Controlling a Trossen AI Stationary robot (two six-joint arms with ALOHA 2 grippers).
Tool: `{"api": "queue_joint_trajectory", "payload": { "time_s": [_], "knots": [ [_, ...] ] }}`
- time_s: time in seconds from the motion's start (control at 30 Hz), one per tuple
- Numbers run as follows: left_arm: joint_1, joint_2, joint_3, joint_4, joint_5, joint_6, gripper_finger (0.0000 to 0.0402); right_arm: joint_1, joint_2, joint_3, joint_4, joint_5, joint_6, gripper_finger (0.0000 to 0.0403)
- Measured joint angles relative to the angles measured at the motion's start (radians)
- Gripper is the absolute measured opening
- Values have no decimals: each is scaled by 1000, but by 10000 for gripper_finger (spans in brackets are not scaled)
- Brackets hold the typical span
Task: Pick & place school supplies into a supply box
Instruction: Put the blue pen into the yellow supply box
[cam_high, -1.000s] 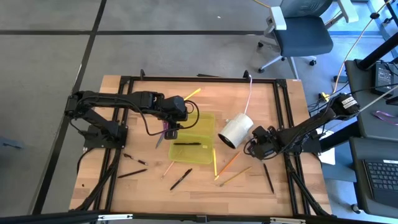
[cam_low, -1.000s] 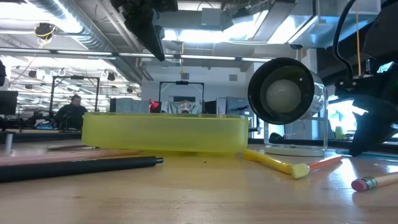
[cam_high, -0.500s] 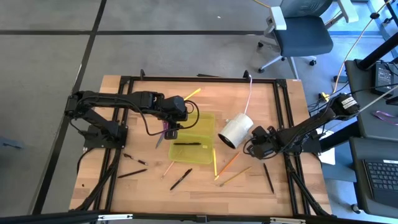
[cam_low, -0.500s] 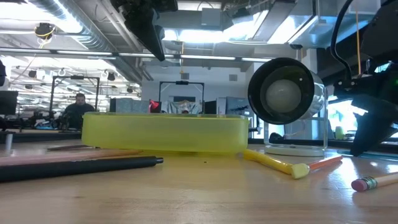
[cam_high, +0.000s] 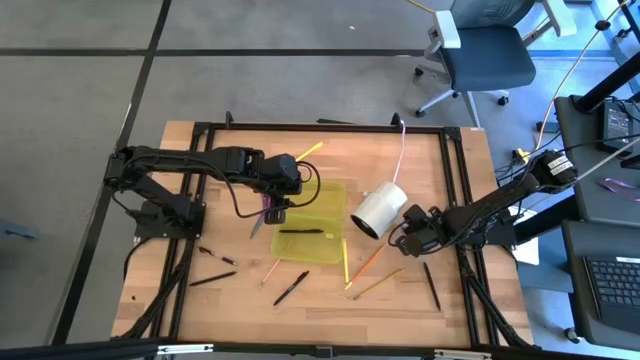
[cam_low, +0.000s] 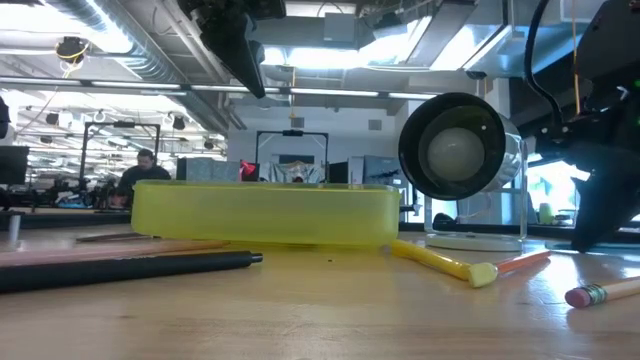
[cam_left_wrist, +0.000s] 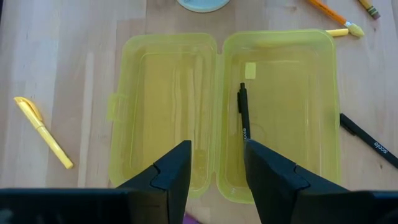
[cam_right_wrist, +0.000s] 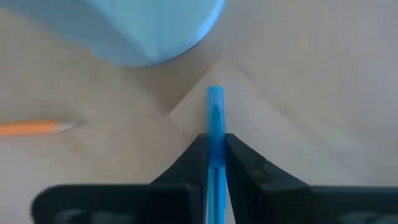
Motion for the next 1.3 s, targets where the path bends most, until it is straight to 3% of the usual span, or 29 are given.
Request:
{"api": "queue_joint_trajectory", "payload": {
  "time_s": [0.37, 0.53, 0.6, 0.8, 0.9, 0.97, 1.07, 1.13, 1.3],
  "knots": [
    [0, 0, 0, 0, 0, -25, 141, 47, 0, 155, -5, -264, -29, 43],
    [0, 0, 0, 1, 2, -25, 141, 100, -1, 326, -16, -272, -64, 43],
    [0, 0, -1, 34, 33, -25, 141, 110, -1, 416, -16, -203, -123, 44],
    [-15, 0, -1, 365, 326, 64, 141, 93, -3, 663, 66, 271, -580, 44],
    [-28, 5, 0, 524, 395, 66, 141, 78, -3, 743, 232, 489, -856, 44],
    [-38, 11, -1, 615, 391, 65, 141, 69, -4, 766, 392, 552, -1048, 44],
    [-52, 37, -11, 760, 387, 57, 141, 54, -2, 760, 681, 538, -1327, 44],
    [-61, 67, -11, 878, 387, 38, 141, 34, -2, 740, 849, 457, -1447, 44],
    [-74, 127, -11, 1077, 374, -1, 141, -10, 17, 719, 1033, 259, -1551, 44]
  ]
}}
